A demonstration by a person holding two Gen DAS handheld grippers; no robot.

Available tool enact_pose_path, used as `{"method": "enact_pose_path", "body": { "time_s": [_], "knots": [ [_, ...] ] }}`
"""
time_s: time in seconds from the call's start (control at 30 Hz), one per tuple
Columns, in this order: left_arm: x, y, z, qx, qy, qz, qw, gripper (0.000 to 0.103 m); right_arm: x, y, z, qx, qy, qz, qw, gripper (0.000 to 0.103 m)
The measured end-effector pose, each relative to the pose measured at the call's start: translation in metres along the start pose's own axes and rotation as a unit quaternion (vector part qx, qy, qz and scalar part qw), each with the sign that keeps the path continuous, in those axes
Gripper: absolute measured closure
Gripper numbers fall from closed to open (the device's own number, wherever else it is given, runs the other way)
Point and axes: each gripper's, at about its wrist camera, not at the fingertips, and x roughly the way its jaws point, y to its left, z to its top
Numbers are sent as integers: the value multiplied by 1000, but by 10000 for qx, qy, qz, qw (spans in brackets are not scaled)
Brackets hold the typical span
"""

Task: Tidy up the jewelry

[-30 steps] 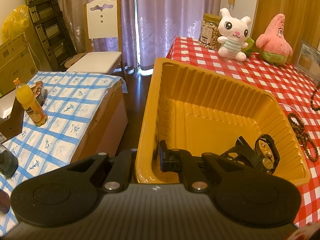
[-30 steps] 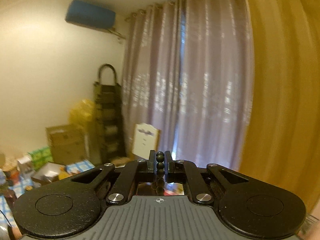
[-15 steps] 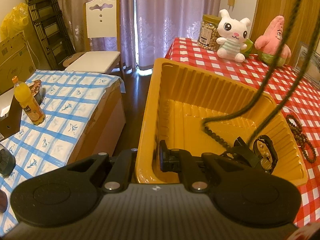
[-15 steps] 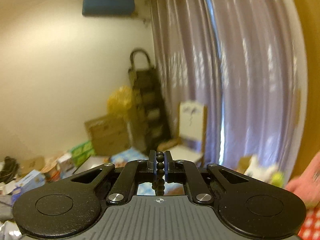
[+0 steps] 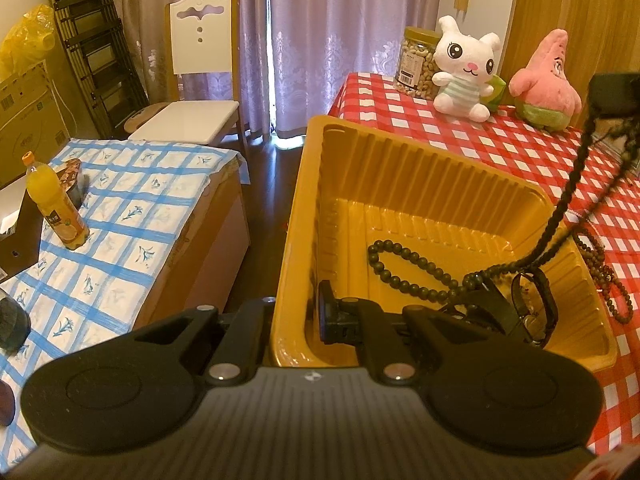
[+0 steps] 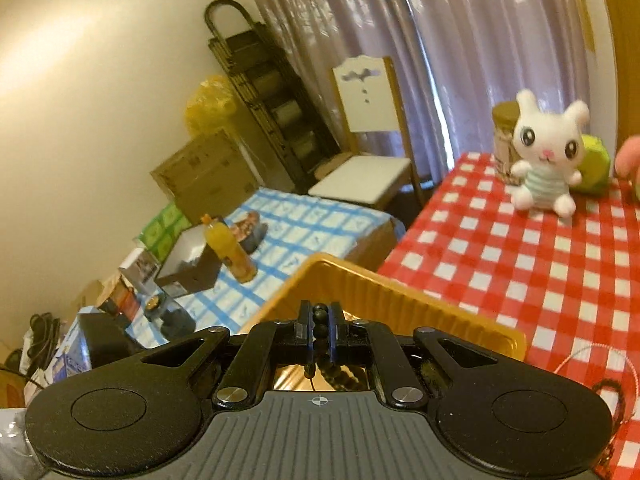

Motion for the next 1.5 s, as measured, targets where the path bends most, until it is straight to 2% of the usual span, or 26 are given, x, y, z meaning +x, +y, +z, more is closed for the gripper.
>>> {"method": "enact_pose_path", "body": {
  "time_s": [0.2, 0.3, 0.33, 0.37, 0.4, 0.7, 0.93, 1.1, 1.3, 1.5],
  "knots": [
    [2, 1, -1, -24, 27, 21, 10000, 96, 7, -5, -5, 51, 206, -286, 9994, 94],
    [3, 1, 0, -38, 33, 33, 10000, 96, 4, -12, -13, 129, 215, -397, 9989, 78],
    [3, 2, 0, -44, 39, 36, 10000, 96, 1, -15, -17, 162, 187, -438, 9987, 69],
    [4, 1, 0, -47, 41, 38, 10000, 96, -3, -16, -19, 178, 161, -482, 9985, 64],
    [4, 2, 0, -44, 39, 37, 10000, 96, -8, -18, -22, 190, 150, -529, 9983, 63],
    [4, 2, 0, -40, 47, 50, 10000, 96, -53, -55, -68, 554, 285, -1150, 9914, 62],
    [4, 4, 0, -40, 84, 84, 9999, 96, -85, -102, -104, 1081, 422, -1798, 9768, 62],
    [3, 1, 0, 14, 84, 122, 9999, 96, -101, -128, -120, 1217, 442, -2184, 9672, 62],
    [4, -2, 0, -7, 96, 196, 9998, 95, -105, -154, -126, 1029, 457, -2448, 9630, 62],
    [3, -3, 0, -72, 104, 257, 9996, 94, -91, -172, -121, 398, 460, -2262, 9722, 62]
  ]
}}
